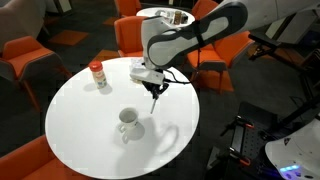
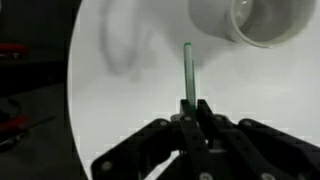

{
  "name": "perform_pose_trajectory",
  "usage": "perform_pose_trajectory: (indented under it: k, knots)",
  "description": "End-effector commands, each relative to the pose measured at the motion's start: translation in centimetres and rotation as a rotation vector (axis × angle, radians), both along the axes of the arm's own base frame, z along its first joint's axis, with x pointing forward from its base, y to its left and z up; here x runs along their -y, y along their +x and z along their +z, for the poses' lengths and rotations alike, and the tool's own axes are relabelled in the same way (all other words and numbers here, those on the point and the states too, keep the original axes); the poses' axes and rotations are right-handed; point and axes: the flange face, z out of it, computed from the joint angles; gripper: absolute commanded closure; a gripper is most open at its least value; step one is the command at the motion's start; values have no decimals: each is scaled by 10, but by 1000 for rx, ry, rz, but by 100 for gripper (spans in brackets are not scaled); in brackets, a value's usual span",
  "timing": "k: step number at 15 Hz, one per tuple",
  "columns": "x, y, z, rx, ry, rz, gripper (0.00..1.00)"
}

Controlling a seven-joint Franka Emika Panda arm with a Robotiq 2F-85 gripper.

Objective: Remove the pen from the mug and put it on the table

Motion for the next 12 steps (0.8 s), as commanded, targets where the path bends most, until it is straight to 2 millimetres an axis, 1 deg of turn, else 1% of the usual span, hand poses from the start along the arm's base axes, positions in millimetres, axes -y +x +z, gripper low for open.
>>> perform_pose_trajectory:
  k: [1,2,3,6,9,12]
  knots:
    - [18,-44,-16,-27,84,-5,97]
    - [22,-55,-22,-32,79,-26,97]
    - [22,-66,-32,-38,104,-47,97]
    - [10,-92,-54,-15,157,-166,97]
    - [-9,-107,-73,6,206,-226,97]
    - [-29,-113,-86,38,247,-271,97]
